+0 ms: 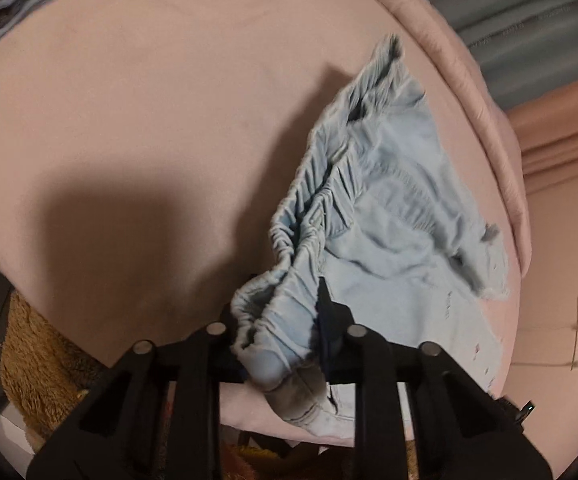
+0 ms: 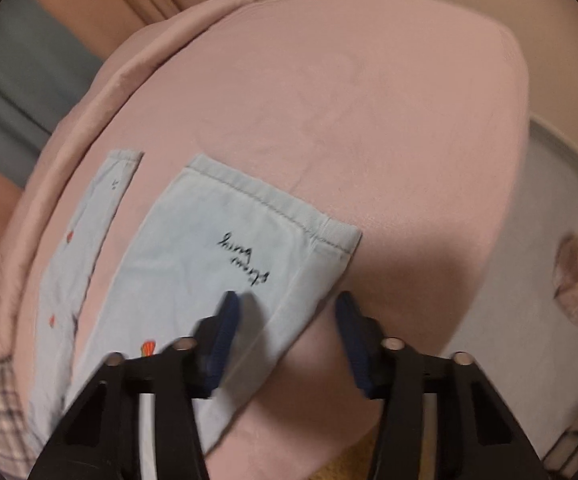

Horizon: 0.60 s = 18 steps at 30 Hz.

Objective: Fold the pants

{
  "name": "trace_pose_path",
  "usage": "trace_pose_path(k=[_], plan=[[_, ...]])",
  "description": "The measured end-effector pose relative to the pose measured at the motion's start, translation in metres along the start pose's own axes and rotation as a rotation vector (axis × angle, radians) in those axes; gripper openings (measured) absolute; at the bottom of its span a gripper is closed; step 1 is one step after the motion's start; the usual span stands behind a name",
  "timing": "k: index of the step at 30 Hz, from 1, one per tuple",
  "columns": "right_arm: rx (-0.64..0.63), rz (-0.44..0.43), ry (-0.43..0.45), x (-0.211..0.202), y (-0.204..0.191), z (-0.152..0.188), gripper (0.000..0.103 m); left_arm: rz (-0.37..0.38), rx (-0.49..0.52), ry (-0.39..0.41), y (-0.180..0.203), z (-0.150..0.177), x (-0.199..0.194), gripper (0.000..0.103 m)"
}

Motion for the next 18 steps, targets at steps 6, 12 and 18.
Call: trace_pose_path(k=[6, 12, 18], plan=[[-0.052, -0.131, 0.118, -0.05, -0.037, -0.022, 0.004, -0.05, 0.085, 0.133, -0.003, -0.02, -0.052, 0.021], [-0.07, -0.019, 0.055, -0.029, -0.023, 0.017, 0.004, -0.198, 0.108, 0.063, -0.039, -0.009, -0.017, 0.022], [-0.058, -0.044, 0.084, -0.042, -0.021, 0.017, 0.003, -0.191, 0.12, 0.07, -0.034, -0.011, -0.033, 0.023]])
Point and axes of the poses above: each gripper's, at about its wrist camera, not at the fingertips, and x roughly the way its jaws point, y to its right, z to its underside, the point moved 9 cm from there along x, roughly the way its jaws point, and after that the axes turned 4 degrees about -x, right-handed, at the moved point
